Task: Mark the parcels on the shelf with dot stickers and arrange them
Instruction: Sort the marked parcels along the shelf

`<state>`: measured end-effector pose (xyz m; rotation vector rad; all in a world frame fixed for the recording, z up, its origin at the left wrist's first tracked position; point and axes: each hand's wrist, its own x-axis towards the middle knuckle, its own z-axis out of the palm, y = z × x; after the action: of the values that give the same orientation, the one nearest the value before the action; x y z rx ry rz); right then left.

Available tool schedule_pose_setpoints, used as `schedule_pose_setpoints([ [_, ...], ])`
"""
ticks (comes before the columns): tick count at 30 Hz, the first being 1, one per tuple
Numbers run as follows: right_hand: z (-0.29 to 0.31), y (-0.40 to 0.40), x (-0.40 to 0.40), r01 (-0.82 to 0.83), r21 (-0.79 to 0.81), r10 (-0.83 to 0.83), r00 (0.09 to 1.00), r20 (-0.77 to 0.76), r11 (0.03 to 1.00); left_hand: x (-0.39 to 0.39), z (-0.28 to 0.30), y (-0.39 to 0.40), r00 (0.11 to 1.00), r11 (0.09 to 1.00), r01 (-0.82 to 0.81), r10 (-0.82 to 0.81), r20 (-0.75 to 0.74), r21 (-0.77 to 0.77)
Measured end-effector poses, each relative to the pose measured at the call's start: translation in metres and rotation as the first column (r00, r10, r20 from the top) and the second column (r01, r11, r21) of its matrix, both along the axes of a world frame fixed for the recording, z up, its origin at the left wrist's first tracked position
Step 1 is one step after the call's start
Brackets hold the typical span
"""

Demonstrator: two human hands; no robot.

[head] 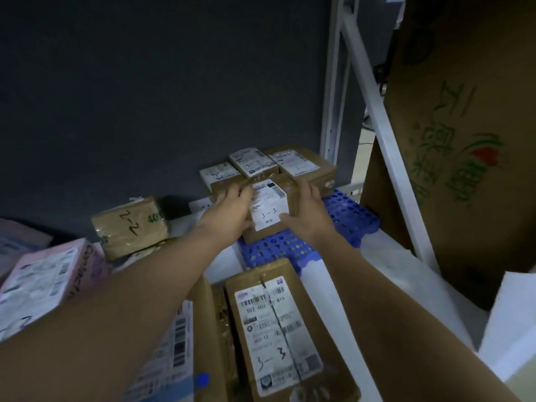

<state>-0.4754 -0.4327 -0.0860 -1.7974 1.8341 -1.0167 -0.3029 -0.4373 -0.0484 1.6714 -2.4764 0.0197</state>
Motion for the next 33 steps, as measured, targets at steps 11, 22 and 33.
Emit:
schedule_pose_setpoints([
  [11,0.008,0.030,0.006,0.034,0.000,-0.033,0.985,0.169,0.999,-0.014,0.021,0.022,0.962,0.988,-0.153,0.149,0.231,0.002],
  [22,0.001,0.218,-0.003,-0.159,0.165,0.118,0.965,0.234,0.973,-0.016,0.037,0.141,0.977,0.962,-0.071,0.013,0.215,0.264],
  [33,-0.011,0.246,-0.011,-0.016,0.248,0.091,0.952,-0.292,0.969,-0.021,0.023,0.191,0.959,0.960,-0.003,-0.077,0.272,0.281],
])
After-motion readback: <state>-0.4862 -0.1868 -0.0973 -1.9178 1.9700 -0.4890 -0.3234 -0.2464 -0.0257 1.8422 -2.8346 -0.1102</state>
